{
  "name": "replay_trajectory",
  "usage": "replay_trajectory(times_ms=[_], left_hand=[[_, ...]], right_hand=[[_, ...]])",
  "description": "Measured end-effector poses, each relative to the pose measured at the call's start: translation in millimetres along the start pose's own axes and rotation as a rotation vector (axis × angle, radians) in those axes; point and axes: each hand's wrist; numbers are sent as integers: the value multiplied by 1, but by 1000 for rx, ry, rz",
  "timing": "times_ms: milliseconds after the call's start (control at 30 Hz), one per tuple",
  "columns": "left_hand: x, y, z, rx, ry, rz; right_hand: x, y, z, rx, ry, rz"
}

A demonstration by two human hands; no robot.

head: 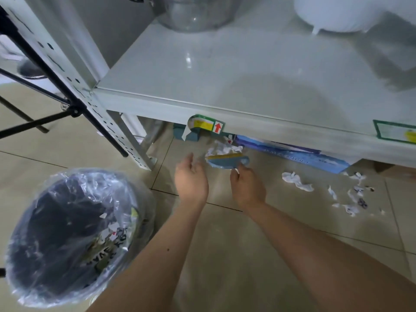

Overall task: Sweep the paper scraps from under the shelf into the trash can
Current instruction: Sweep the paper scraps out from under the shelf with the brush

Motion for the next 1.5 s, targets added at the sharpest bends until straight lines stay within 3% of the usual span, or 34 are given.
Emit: replay_trajectory(times_ms=[167,233,333,500,833,1133,1300,1500], left_hand=[[13,41,-30,-676,-46,-573],[17,50,-43,-897,-29,-605],[20,58,-60,-1137,84,-459],[25,68,-63,-1188,158,-205],[36,80,-52,-1283,178,-132],[19,85,-48,-1236,13,-261],[17,98,-41,-1400,103,-341],[12,106,-37,-1438,109,-358]], right_hand=[[-11,25,-1,34,-5,35],[-17,33,-2,32,-8,35],[-25,41,-3,39,-18,25],[-32,45,-4,60,-31,19],[-37,58,-6,29,-25,12],[-65,84,-9,19,-31,21],[-75,105,-9,32,-39,-10],[-88,132,0,83,-68,-39]])
Point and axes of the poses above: each hand's wrist, its own y-axis towards the middle knuckle, its own x-axis out of the back of the hand, z = x × y, and after that the axes turned 4 degrees about -y, right-handed
